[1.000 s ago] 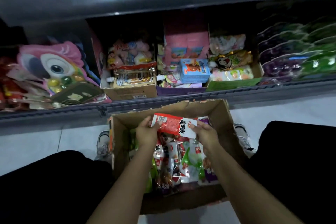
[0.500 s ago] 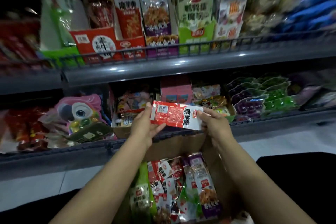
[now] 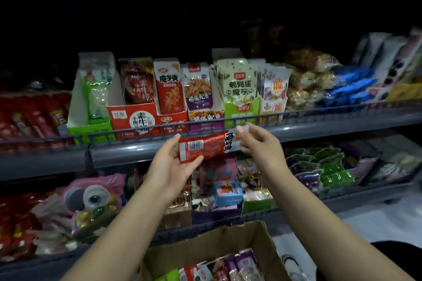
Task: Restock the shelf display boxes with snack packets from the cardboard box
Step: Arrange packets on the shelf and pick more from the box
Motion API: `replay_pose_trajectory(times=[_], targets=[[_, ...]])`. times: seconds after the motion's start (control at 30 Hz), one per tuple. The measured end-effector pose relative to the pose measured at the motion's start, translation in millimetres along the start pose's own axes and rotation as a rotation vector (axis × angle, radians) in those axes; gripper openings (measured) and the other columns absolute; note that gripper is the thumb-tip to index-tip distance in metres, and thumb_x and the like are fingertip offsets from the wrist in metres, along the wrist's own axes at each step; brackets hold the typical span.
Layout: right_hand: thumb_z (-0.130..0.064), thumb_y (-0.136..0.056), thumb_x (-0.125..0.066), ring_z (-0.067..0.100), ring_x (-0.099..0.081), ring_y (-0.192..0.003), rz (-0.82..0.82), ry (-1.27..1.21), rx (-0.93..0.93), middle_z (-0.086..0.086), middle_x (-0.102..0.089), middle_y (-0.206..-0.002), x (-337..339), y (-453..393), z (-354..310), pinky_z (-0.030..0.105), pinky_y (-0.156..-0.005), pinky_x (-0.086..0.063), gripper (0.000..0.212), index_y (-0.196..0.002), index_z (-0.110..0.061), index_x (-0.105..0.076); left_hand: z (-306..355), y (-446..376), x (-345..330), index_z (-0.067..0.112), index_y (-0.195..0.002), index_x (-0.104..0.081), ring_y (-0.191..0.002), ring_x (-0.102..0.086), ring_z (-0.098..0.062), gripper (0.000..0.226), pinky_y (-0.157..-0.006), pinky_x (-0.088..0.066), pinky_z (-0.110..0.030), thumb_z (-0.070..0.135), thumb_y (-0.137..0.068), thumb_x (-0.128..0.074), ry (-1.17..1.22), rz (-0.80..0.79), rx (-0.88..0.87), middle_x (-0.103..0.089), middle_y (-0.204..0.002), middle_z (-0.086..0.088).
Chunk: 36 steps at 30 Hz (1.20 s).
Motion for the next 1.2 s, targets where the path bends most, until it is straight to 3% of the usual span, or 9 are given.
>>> replay_pose_trajectory(times=[0.17, 0.33, 0.43, 0.63, 0.8, 0.9, 1.03, 1.1, 1.2], targets=[[-0.042, -0.079, -0.070, 0.016, -0.057, -0.110, 0.005, -0.034, 0.068, -0.006, -0.057, -0.119, -19, -12, -25, 0.040, -0.100, -0.047, 0.047, -0.119, -0.022, -0.056, 17, -5, -9, -0.006, -0.121, -0.055, -0.115, -0.056, -0.027, 0.034, -0.098, -0.045, -0.038, 0.004, -0.091, -0.042, 0.117, -0.073, -0.068, -0.057, -0.122, -0.020], [-0.022, -0.081, -0.072, 0.010, -0.061, -0.098, -0.025, 0.024, 0.115, -0.008, -0.059, -0.109, -38, -26, -45, 0.026, -0.085, -0.052, 0.039, -0.118, -0.016, -0.059, 37, -13, -6, 0.018, -0.136, -0.046, -0.112, -0.054, -0.014, 0.053, -0.079, -0.049, -0.025, -0.009, -0.090, -0.047, -0.162, -0.064, -0.234, -0.046, -0.137, -0.004], [-0.011, -0.083, -0.070, 0.008, -0.063, -0.084, -0.073, 0.048, 0.135, -0.002, -0.060, -0.108, -53, -35, -57, 0.017, -0.060, -0.053, 0.037, -0.117, -0.018, -0.057, 45, -14, -1, 0.031, -0.131, -0.048, -0.100, -0.063, -0.016, 0.059, -0.072, -0.053, -0.028, -0.005, -0.085, -0.059, -0.243, -0.040, -0.314, -0.052, -0.127, -0.001], [-0.009, -0.083, -0.069, 0.010, -0.061, -0.073, -0.249, 0.206, 0.224, 0.005, -0.064, -0.105, -99, -51, -93, 0.012, -0.044, -0.044, 0.024, -0.104, -0.017, -0.062, 70, -14, 7, 0.021, -0.120, -0.054, -0.082, -0.068, -0.007, 0.051, -0.062, -0.054, -0.019, -0.004, -0.078, -0.069, -0.384, 0.006, -0.460, -0.065, -0.100, -0.006], [-0.011, -0.082, -0.070, 0.008, -0.061, -0.073, -0.290, 0.322, 0.344, 0.000, -0.063, -0.095, -135, -67, -132, 0.016, -0.051, -0.047, 0.020, -0.097, -0.020, -0.060, 99, -13, 14, 0.023, -0.121, -0.057, -0.090, -0.062, -0.004, 0.040, -0.078, -0.052, -0.017, 0.012, -0.084, -0.068, -0.763, 0.177, -0.752, -0.061, -0.101, 0.009], [-0.011, -0.082, -0.070, 0.008, -0.062, -0.071, -0.226, 0.329, 0.435, -0.002, -0.062, -0.088, -145, -81, -156, 0.022, -0.057, -0.050, 0.019, -0.090, -0.025, -0.059, 110, -8, 10, 0.026, -0.130, -0.052, -0.122, -0.043, -0.008, 0.040, -0.110, -0.026, -0.030, 0.023, -0.091, -0.058, -1.188, 0.276, -0.992, -0.051, -0.126, 0.011], [-0.012, -0.084, -0.068, 0.019, -0.065, -0.078, -0.183, 0.296, 0.493, 0.002, -0.064, -0.091, -157, -100, -170, 0.032, -0.065, -0.056, 0.018, -0.086, -0.027, -0.058, 100, -21, 5, 0.030, -0.145, -0.030, -0.143, 0.009, -0.003, 0.049, -0.113, 0.018, -0.032, 0.036, -0.097, -0.040, -1.617, 0.222, -0.995, -0.008, -0.157, 0.012], [-0.013, -0.085, -0.068, 0.022, -0.066, -0.083, -0.175, 0.303, 0.508, 0.006, -0.065, -0.100, -166, -109, -172, 0.035, -0.067, -0.057, 0.019, -0.086, -0.028, -0.057, 96, -28, 5, 0.032, -0.146, -0.026, -0.141, 0.022, -0.005, 0.049, -0.111, 0.025, -0.037, 0.038, -0.098, -0.035, -1.717, 0.217, -0.977, 0.007, -0.157, 0.010], [-0.018, -0.085, -0.068, 0.022, -0.065, -0.091, -0.182, 0.416, 0.486, 0.002, -0.062, -0.108, -181, -126, -164, 0.041, -0.076, -0.057, 0.016, -0.092, -0.027, -0.057, 93, -31, 3, 0.028, -0.135, -0.047, -0.145, 0.010, -0.013, 0.040, -0.113, 0.018, -0.042, 0.031, -0.095, -0.046, -1.726, 0.216, -1.052, -0.006, -0.158, 0.001]])
Point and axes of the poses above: each hand's wrist, its own y-axis away from the middle knuckle, its own x-axis out of the back of the hand, z = x × y, the point moved 8 cm from there along -y, towards the middle knuckle
